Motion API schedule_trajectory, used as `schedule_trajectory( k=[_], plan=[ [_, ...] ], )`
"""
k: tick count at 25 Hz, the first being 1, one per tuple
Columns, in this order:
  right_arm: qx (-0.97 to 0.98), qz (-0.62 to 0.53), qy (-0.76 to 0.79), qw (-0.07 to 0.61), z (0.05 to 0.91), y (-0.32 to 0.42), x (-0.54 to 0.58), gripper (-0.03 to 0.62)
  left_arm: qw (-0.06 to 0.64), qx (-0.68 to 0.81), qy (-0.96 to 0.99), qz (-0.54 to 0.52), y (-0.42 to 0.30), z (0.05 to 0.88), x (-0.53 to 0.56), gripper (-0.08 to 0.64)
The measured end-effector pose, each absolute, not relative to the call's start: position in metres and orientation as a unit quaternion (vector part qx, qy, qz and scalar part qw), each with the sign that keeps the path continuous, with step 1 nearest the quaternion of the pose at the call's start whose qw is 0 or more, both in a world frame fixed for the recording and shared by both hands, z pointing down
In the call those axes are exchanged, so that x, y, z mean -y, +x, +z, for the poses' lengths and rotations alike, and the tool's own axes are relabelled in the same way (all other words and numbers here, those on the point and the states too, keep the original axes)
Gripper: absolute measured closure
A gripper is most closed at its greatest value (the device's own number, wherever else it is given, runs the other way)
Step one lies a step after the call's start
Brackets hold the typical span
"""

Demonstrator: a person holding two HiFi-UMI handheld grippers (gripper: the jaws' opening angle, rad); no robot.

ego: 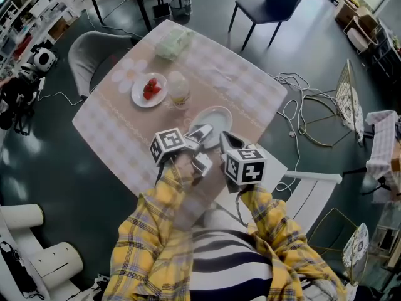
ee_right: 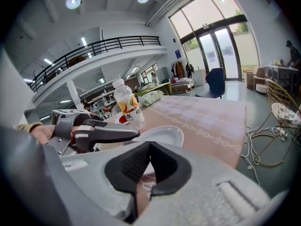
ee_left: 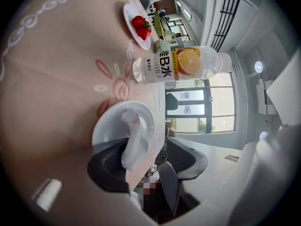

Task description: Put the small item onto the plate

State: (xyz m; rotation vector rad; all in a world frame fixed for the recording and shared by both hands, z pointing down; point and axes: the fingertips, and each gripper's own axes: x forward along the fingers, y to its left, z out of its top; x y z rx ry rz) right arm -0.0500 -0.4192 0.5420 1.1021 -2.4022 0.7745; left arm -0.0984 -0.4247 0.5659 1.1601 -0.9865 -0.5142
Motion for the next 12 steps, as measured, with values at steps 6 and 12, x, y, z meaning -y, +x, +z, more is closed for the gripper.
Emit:
schedule_trajectory(
  k=[6,12],
  plan=[
    [0.855,0.282,0.389,0.194,0.546,-0.049,0.418,0.591,0.678,0.422,0.580,-0.165,-0.082,0.559,0.423,0.236],
    [0.855,0.286,0.387,0.195,0.547,-0.046,0.417,0.591,0.623,0.406,0.667,-0.053,-0.067,0.555,0.415,0.224]
  ],
)
